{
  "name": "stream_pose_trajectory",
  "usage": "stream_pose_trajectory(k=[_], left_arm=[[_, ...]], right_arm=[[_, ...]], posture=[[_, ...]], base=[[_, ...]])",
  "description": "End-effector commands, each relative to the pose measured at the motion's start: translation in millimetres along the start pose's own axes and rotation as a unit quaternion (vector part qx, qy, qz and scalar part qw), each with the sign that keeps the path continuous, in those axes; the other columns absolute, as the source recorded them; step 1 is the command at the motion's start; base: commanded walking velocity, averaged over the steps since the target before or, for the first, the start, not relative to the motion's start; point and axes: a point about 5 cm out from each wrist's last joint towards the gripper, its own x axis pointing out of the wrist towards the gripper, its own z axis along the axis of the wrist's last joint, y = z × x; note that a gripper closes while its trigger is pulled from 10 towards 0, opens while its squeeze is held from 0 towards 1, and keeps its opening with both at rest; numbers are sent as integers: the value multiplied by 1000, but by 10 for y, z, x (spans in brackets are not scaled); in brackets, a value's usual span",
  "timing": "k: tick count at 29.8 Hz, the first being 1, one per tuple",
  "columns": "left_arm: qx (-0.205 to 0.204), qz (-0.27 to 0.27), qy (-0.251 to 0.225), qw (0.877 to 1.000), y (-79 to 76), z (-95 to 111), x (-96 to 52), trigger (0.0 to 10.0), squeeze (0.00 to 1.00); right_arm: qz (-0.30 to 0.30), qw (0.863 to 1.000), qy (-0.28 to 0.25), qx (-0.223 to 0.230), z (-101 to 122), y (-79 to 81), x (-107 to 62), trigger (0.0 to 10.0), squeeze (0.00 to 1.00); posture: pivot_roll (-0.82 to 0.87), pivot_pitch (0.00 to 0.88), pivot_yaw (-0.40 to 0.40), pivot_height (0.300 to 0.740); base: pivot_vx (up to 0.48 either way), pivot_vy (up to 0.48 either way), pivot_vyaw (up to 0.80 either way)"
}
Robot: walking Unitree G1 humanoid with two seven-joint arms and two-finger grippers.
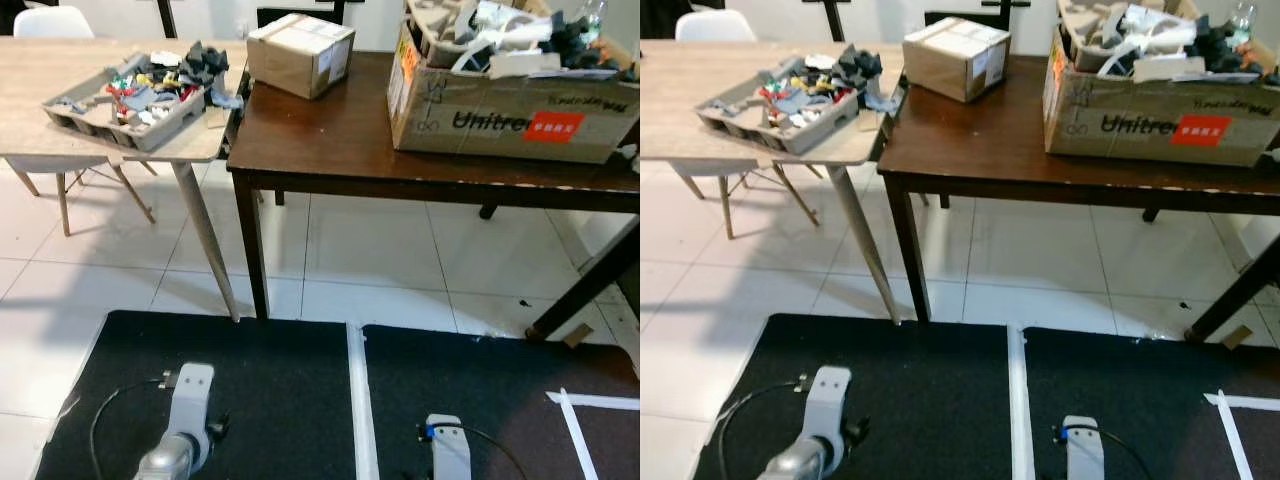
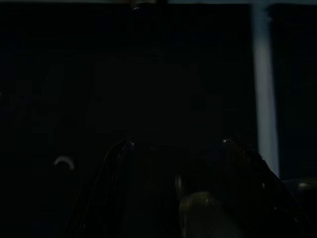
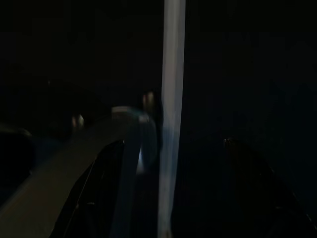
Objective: Picking trash to rubbish bin
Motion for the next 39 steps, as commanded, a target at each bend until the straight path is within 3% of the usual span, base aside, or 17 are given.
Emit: stream_pose_trajectory(k=[1, 39], left_arm=[[-8, 7, 16, 1000, 45, -112, -42, 10000, 0], [-6, 1, 17, 1000, 42, -105, -38, 10000, 0]], right_arm=[[7, 1000, 11, 5, -74, 53, -4, 10000, 0], [4, 1000, 10, 5, -61, 51, 0, 10000, 0]], posture=[[51, 140, 25, 740], [54, 129, 24, 740]], base=[[319, 0, 0], [320, 0, 0]])
